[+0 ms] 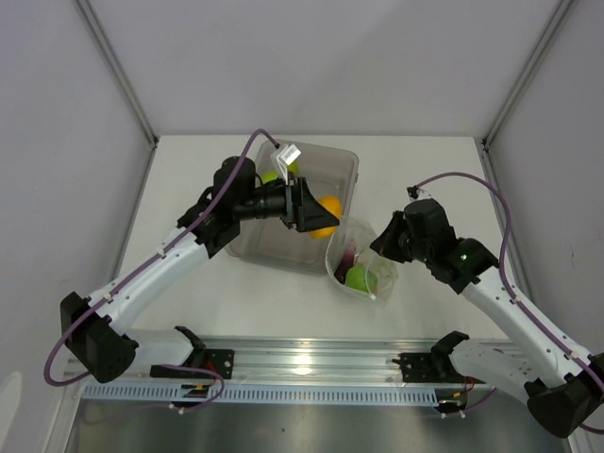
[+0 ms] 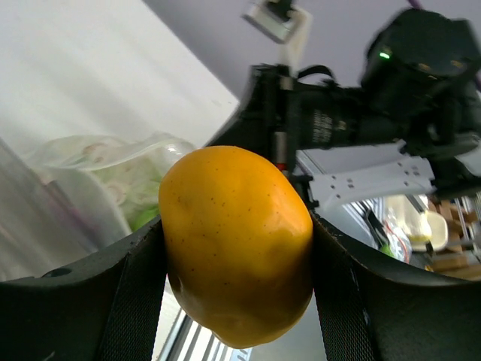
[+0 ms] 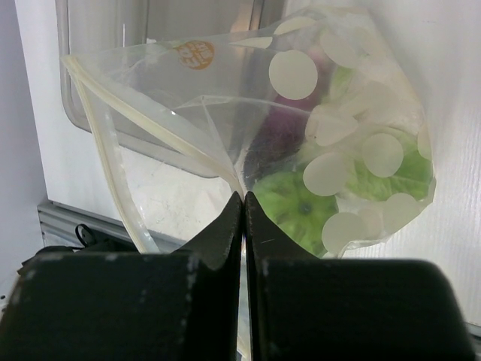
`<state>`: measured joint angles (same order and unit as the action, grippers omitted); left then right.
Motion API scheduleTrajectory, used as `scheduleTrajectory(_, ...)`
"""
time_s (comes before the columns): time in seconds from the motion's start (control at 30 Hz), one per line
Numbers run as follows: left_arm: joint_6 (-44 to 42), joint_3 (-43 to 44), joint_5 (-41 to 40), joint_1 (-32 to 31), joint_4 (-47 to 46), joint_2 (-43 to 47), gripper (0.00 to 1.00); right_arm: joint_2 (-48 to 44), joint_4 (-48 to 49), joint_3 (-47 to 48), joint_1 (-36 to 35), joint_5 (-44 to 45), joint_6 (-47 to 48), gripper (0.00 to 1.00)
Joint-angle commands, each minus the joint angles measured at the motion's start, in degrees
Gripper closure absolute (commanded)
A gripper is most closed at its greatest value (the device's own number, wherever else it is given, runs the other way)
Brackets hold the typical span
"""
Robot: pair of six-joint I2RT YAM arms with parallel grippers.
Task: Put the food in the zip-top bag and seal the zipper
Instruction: Place the fake vegetable in the zipper food storage bag.
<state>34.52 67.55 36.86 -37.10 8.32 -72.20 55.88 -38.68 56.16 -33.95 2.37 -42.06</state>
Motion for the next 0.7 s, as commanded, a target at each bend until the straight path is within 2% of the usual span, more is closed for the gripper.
scheduleTrajectory(0.0,-0.2,0.5,6.5,-2.3,-6.9,1.7,0.99,-1.4,0.8,0.3,0.2,-0.5,-0.8,1.00)
scheduleTrajectory(0.2,-0.6,2.1,4.3,-4.4,-6.2,0.3,0.99,-1.8,0.2,2.8,0.2,-1.2,-1.4,1.00)
scheduleTrajectory(0.67,0.7,1.7,-11.6,-10.1,4.6,-4.7,0.99,-1.5,0.7,8.0,0.2,-1.7,-1.9,1.00)
